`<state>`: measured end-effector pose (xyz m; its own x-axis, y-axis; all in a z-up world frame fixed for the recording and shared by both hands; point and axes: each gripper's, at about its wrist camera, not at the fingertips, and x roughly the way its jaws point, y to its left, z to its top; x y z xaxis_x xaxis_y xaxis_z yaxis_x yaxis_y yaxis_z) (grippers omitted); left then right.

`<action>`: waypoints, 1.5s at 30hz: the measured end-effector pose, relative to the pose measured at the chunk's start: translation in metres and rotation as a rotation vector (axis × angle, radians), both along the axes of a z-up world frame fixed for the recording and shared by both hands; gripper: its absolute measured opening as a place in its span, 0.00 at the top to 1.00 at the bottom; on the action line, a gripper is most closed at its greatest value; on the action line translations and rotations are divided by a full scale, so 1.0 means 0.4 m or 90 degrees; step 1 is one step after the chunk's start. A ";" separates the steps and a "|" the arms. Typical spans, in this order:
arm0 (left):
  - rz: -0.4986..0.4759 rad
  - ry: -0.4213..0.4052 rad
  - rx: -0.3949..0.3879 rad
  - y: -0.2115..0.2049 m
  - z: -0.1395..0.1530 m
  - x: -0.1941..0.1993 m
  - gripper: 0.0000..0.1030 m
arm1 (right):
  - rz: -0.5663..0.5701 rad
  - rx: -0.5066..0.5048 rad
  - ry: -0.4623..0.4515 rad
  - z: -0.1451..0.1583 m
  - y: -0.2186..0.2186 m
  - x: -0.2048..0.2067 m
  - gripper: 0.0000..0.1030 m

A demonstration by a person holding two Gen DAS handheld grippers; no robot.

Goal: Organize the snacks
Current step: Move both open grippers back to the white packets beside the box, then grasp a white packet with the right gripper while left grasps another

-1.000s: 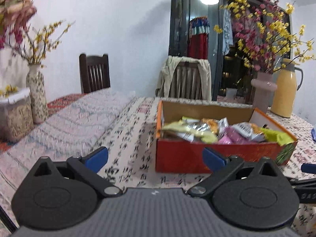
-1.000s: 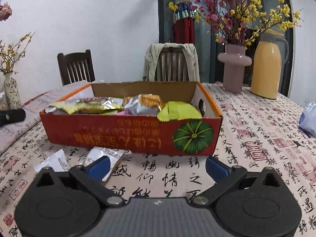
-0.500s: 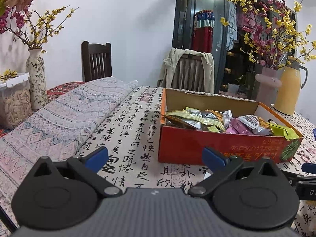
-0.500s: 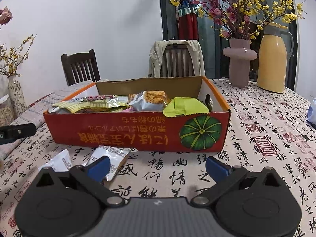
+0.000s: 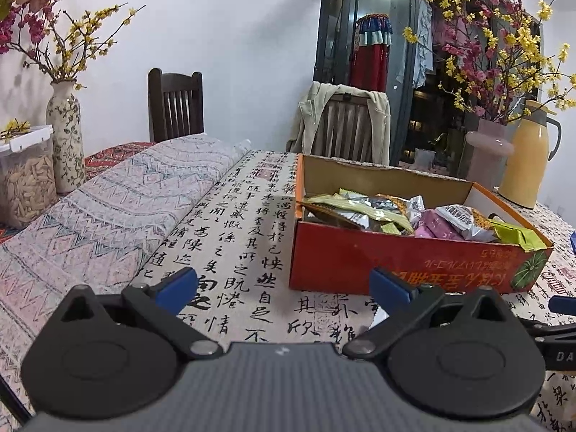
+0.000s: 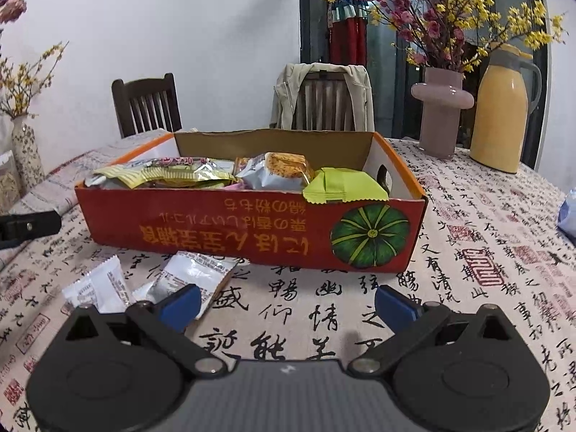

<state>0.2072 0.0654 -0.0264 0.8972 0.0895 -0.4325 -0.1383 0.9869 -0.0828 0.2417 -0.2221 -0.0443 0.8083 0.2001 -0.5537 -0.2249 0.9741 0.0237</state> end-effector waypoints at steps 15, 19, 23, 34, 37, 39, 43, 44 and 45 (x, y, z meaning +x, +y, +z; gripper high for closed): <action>0.022 0.011 -0.028 0.023 -0.003 0.003 0.00 | 0.023 -0.023 0.064 0.024 0.151 0.064 0.02; 0.031 0.022 -0.035 0.031 -0.006 0.010 0.00 | 0.018 -0.025 0.086 0.006 0.168 0.090 0.10; 0.033 0.025 -0.040 0.033 -0.007 0.010 0.00 | 0.026 -0.028 0.105 -0.011 0.178 0.104 0.26; 0.036 0.038 -0.051 0.040 -0.011 0.019 0.00 | 0.051 -0.009 0.063 0.014 0.165 0.064 0.57; 0.028 0.044 -0.045 0.033 -0.011 0.023 0.00 | 0.044 0.006 0.044 0.030 0.137 0.038 0.57; 0.012 0.048 -0.027 0.019 -0.008 0.024 0.00 | 0.038 0.019 0.034 0.042 0.111 0.019 0.57; -0.067 0.061 0.009 -0.033 0.010 0.008 0.00 | 0.026 0.027 0.014 0.058 0.059 -0.018 0.57; -0.090 0.070 0.013 -0.047 0.011 0.006 0.00 | 0.023 0.029 0.009 0.061 0.043 -0.028 0.57; -0.113 0.080 0.017 -0.062 0.010 0.005 0.00 | 0.020 0.030 0.006 0.063 0.030 -0.037 0.57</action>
